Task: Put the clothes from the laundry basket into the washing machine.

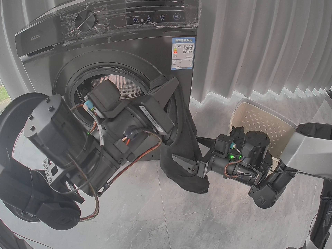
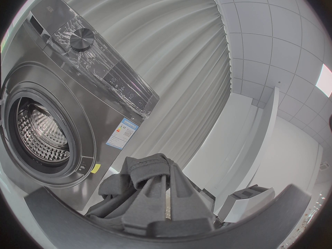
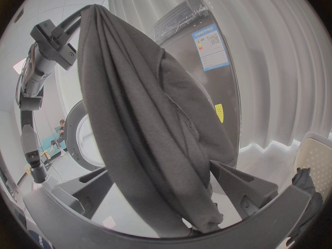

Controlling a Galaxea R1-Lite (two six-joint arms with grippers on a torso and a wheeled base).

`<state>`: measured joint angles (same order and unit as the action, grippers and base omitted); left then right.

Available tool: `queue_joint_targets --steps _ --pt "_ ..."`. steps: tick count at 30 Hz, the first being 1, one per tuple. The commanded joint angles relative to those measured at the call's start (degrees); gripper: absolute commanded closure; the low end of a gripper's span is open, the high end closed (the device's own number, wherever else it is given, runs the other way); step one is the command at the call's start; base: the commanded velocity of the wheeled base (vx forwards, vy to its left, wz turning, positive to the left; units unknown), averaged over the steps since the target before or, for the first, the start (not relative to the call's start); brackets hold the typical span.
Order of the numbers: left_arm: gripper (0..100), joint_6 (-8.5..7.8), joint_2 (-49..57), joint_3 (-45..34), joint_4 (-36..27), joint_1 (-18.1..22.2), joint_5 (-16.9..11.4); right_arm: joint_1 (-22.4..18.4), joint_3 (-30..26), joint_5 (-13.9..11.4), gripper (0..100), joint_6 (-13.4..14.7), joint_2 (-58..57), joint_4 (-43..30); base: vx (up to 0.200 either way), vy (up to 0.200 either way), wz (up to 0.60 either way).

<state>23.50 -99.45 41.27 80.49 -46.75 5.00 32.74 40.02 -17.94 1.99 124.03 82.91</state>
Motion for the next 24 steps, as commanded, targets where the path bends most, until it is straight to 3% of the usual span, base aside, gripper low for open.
queue_joint_targets --steps 1,12,24 --pt "100 0.05 0.05 0.04 0.01 -0.09 0.01 0.39 1.73 0.01 0 0.03 3.33 -0.03 0.0 0.0 0.0" --pt "100 0.05 0.05 -0.04 0.45 -0.45 0.01 1.27 9.72 0.98 0 0.56 9.92 0.15 0.0 0.0 0.0" --pt "100 -0.04 0.05 0.04 0.54 -0.36 0.1 2.94 11.39 1.07 0 1.18 10.01 0.24 0.0 0.0 0.0"
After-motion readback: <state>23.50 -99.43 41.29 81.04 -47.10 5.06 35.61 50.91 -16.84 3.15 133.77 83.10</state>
